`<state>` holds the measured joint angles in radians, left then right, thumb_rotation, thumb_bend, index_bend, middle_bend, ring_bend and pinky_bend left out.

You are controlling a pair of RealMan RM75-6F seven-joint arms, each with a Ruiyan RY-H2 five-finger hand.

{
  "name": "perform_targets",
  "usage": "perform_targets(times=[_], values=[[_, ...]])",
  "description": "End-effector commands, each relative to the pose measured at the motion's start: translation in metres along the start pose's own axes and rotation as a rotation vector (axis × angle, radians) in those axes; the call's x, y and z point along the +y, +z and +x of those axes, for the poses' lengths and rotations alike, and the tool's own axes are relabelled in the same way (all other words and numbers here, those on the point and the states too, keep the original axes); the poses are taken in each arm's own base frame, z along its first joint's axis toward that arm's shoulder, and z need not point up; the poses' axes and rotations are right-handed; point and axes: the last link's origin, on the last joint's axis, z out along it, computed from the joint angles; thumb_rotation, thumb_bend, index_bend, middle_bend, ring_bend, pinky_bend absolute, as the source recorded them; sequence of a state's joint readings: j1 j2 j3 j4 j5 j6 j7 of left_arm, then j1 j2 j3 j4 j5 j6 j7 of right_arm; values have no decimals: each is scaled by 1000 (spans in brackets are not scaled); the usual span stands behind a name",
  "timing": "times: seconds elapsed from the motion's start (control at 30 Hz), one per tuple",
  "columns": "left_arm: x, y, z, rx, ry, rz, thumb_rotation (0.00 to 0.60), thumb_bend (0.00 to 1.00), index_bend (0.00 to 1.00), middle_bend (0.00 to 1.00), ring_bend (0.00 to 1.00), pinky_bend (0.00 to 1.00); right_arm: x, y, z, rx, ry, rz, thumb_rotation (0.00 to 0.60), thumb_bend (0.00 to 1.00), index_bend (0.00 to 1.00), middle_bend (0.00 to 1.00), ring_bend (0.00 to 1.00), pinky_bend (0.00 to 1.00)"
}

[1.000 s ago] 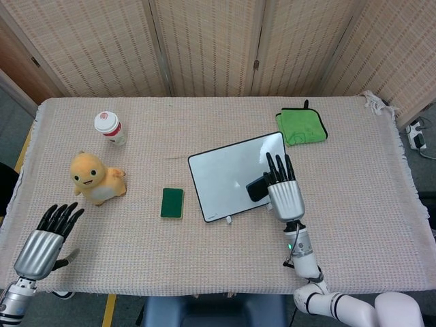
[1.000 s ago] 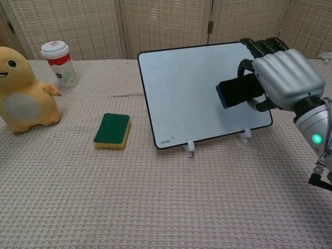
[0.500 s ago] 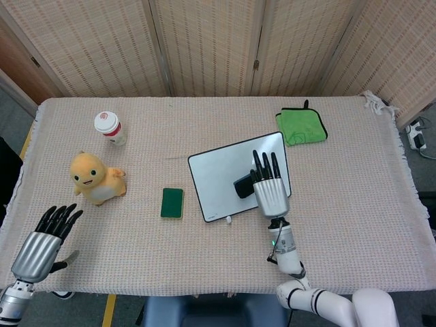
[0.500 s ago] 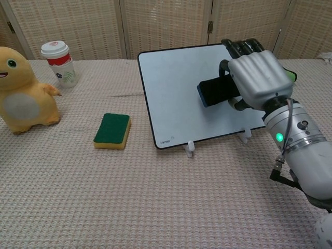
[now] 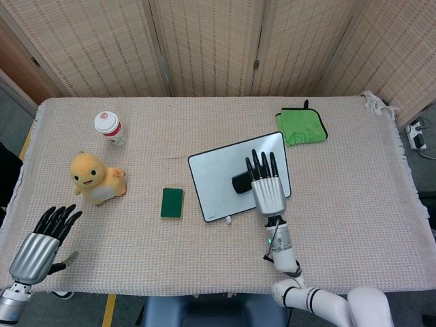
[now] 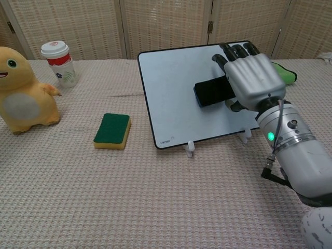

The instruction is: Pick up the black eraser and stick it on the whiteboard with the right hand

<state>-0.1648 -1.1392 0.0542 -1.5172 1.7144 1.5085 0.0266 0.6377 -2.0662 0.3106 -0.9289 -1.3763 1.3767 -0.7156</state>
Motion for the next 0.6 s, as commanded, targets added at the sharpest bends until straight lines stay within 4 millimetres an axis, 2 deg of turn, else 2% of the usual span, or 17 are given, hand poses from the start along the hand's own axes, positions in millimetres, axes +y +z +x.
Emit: perform_targets(times=[0.03, 0.2, 0.3, 0.47, 0.6], values=[[0, 0, -1, -2, 3, -1, 600, 283, 14, 52, 17, 0, 2, -2, 1, 1, 0, 7, 600, 320, 75, 0, 0, 0], [0, 1, -1, -2, 10, 6, 600, 283, 14, 52, 17, 0, 14, -16, 7, 4, 7, 32, 600, 320, 55, 0, 0, 0], [-1, 2, -2, -4, 16, 9, 600, 283, 14, 52, 17, 0, 28, -38, 13, -56, 80, 40, 600, 319, 42, 0, 0, 0], [-1, 3, -3, -2, 23, 18, 600, 282, 14, 52, 16, 0, 71, -87, 46, -192, 234, 65, 600, 319, 3, 0, 0, 0], [0, 4, -4, -2, 33, 26, 600, 283, 14, 52, 17, 0, 116, -127, 62, -247, 219, 64, 600, 319, 0, 0, 0, 0]])
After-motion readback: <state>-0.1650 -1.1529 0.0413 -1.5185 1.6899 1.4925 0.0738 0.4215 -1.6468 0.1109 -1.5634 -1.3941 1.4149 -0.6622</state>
